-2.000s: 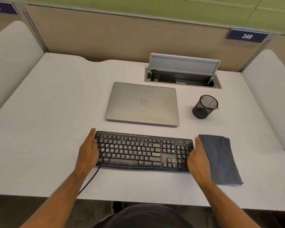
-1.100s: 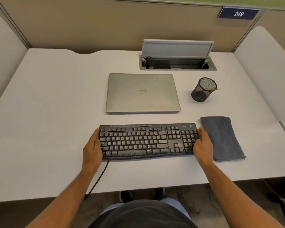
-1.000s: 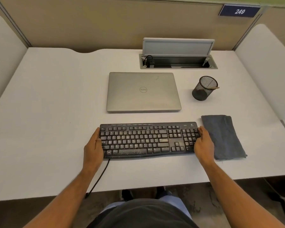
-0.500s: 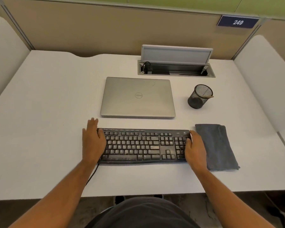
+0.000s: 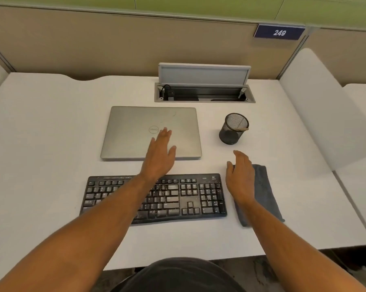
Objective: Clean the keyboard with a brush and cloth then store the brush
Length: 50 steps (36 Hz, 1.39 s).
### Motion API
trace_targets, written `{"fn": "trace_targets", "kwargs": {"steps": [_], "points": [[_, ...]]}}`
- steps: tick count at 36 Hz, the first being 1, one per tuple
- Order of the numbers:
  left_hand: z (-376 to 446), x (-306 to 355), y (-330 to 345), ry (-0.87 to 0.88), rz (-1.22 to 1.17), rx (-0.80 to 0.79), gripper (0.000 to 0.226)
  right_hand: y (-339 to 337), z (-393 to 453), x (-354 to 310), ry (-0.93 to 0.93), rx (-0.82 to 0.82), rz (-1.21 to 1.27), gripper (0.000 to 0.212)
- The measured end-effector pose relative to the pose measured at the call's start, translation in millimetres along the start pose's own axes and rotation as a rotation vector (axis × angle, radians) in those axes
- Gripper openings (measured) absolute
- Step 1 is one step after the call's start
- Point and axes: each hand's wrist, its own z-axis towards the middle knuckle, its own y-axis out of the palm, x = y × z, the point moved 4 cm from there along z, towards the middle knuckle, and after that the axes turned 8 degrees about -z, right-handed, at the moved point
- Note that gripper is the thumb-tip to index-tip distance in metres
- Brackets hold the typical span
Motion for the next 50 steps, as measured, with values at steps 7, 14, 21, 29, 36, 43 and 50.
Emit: {"fn": "trace_targets", "kwargs": {"steps": [7,14,21,29,36,43,50], "points": [[35,47,33,0.054,0.015,-0.086,0.062,-18,37,0,-0.064,0.121,-0.097,0.043],[64,83,67,0.052,-0.018,-0.17,0.07,-31,75,-1,-0.117,0.165,-0.126,0.046],[95,105,98,0.057,0.015,-0.293,0.085,-34,109,10,-0.218,0.115,-0.097,0.043],[123,130,124,0.082,0.004,-0.353,0.101,-40,127,14,-0.273,0.06,-0.052,0.041],[141,135,134,0.105,0.062,-0.417,0.108,-38,132,22,-0.337,-0.008,-0.088,0.034],[145,132,142,0.057,0.021,-0.451,0.102,-36,136,25,-0.35,-0.03,-0.088,0.027],[146,132,142,0.051,0.035,-0.42,0.099,-37,140,24,-0.363,-0.033,-0.06,0.022]]}}
